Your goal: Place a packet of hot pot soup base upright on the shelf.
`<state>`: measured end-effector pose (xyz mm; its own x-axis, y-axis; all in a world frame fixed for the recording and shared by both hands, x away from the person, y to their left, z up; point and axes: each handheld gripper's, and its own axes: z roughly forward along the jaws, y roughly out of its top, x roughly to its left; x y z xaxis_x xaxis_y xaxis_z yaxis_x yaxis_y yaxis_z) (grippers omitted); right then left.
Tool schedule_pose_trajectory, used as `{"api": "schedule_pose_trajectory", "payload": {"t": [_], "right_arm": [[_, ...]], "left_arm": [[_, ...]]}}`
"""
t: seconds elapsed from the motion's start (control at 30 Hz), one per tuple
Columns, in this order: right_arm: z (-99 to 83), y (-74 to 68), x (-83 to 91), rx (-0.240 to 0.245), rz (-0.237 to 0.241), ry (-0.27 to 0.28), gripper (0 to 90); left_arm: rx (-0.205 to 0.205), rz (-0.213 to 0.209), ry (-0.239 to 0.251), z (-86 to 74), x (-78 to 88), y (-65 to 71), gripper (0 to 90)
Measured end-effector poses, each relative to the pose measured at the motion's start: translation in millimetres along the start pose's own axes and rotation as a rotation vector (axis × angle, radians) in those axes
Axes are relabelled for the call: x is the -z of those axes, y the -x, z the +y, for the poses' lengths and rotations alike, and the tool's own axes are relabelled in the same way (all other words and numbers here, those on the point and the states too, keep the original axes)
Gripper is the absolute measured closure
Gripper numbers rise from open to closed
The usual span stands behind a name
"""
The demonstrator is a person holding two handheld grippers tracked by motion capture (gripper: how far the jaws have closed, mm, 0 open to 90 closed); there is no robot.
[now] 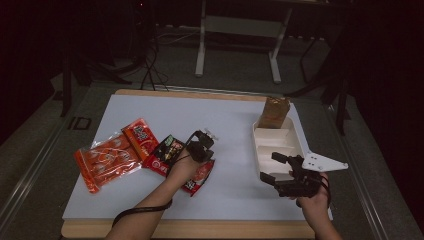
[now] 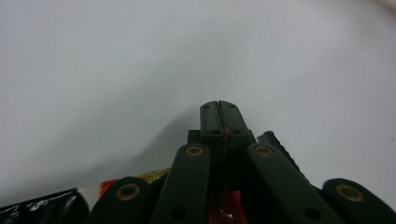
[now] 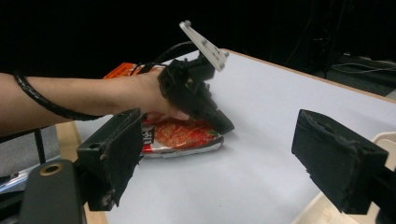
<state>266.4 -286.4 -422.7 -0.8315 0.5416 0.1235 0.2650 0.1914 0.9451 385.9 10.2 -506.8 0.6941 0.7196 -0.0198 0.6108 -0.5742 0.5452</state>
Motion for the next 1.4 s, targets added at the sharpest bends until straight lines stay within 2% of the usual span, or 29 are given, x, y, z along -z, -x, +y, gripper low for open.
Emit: {"api": "schedule_pose_trajectory", "payload": {"t": [0.17, 0.2, 0.43, 0.57, 0.6, 0.73, 0.87, 1.07, 1.4], "right_arm": [[-0.9, 0.2, -0.2, 0.003, -0.001, -0.007, 16.4], [-0.9, 0.2, -0.1, 0.003, 0.000, -0.007, 16.4], [-0.5, -0.2, 0.2, 0.002, 0.000, -0.006, 16.4], [-0.7, -0.1, 0.7, 0.000, 0.001, -0.006, 16.4], [-0.7, -0.1, 0.7, 0.001, 0.000, -0.006, 16.4], [-0.5, -0.6, 0.5, 0.002, 0.003, -0.007, 16.4], [-0.1, -1.7, 0.9, 0.002, 0.004, -0.006, 16.4], [0.0, -1.2, 1.5, 0.002, 0.004, -0.005, 16.4], [1.1, -3.9, 0.1, 0.006, 0.010, -0.009, 16.4]], "left_arm": [[-0.010, -0.012, -0.012, 1.6, 1.8, 4.0, 90.0], [-0.014, -0.027, -0.019, 0.8, 2.8, 5.8, 90.0], [-0.026, -0.055, -0.029, -4.0, 4.8, 8.7, 90.0], [-0.016, -0.077, -0.031, -7.5, 6.9, 10.1, 90.0], [-0.024, -0.094, -0.040, -10.9, 9.7, 13.3, 90.0], [-0.050, -0.098, -0.047, -17.3, 14.2, 19.8, 90.0], [-0.067, -0.125, -0.061, -26.7, 20.8, 24.0, 90.0], [-0.074, -0.154, -0.069, -44.6, 32.7, 26.6, 90.0], [-0.036, -0.190, -0.031, -70.9, 46.7, 20.1, 90.0]]}}
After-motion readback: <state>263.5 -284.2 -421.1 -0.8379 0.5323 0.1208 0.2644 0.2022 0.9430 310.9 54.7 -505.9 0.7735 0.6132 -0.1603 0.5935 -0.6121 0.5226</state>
